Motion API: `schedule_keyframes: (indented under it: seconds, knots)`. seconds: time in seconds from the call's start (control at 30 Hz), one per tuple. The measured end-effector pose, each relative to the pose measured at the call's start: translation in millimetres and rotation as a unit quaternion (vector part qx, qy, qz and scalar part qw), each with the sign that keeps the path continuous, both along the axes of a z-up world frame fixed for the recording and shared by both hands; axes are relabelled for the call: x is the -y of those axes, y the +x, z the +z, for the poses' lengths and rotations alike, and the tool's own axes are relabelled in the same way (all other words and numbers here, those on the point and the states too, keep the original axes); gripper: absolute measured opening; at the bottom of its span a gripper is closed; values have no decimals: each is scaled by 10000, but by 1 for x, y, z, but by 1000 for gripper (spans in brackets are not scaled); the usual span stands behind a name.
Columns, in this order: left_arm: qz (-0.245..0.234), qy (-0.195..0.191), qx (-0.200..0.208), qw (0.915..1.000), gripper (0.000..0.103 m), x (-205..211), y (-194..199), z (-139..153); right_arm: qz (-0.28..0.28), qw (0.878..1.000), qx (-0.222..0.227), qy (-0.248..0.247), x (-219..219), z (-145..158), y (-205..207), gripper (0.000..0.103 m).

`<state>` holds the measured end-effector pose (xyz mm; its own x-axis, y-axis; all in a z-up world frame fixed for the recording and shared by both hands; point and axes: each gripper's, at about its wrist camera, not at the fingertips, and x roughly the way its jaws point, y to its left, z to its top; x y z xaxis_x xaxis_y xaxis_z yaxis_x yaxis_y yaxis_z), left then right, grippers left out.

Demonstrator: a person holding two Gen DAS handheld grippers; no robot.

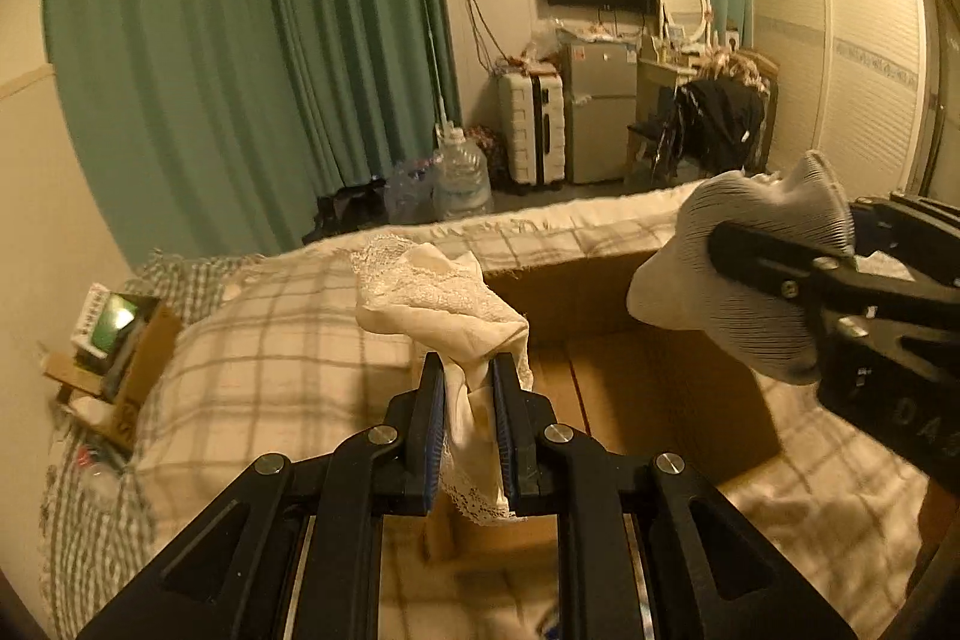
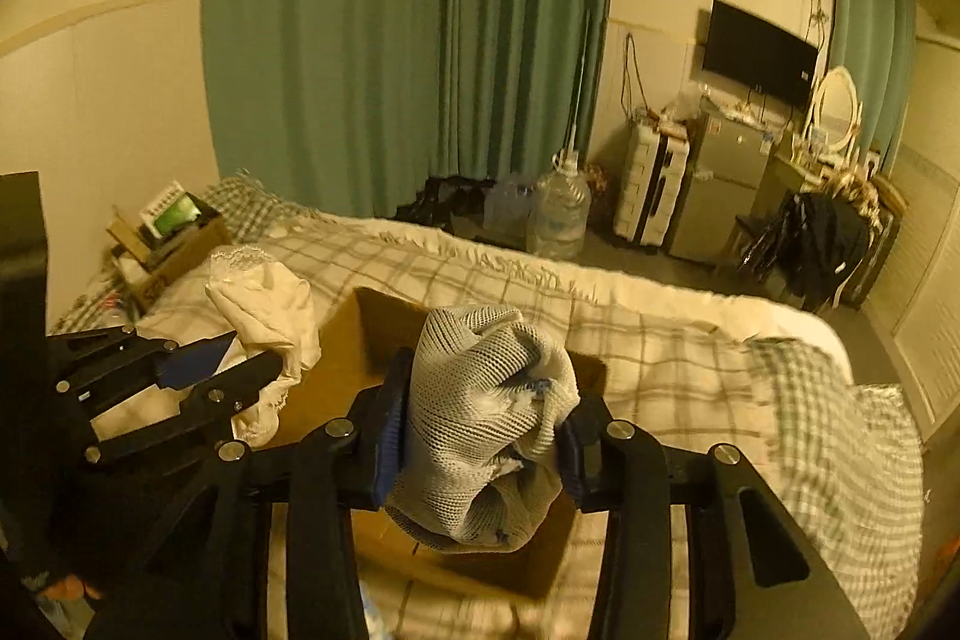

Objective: Organize objects
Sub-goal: 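Grasp the lace cloth with left gripper while right gripper grasps the sock, drop both into box, then grasp the black sunglasses with the left gripper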

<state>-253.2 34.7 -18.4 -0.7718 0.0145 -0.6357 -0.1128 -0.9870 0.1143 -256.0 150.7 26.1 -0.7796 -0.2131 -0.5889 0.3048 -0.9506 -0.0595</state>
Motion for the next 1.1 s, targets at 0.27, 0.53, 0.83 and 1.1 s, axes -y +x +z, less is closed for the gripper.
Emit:
schedule_keyframes:
  seconds: [0.27,0.53,0.83,1.1]
  knots:
    - [-122,257,349,9990,17,1,-35,-49,-29,9992,361,-179,-10,-60,-38,42]
    - [-115,560,381,9976,82,6,-8,-26,-342,9972,99,-656,-39,-16,-10,78]
    - [301,97,-1,9995,97,21,78,41,-387,9989,-269,-58,-46,74,99,82]
    - [255,99,21,9996,97,20,155,21,-268,9992,-273,141,-45,52,191,87]
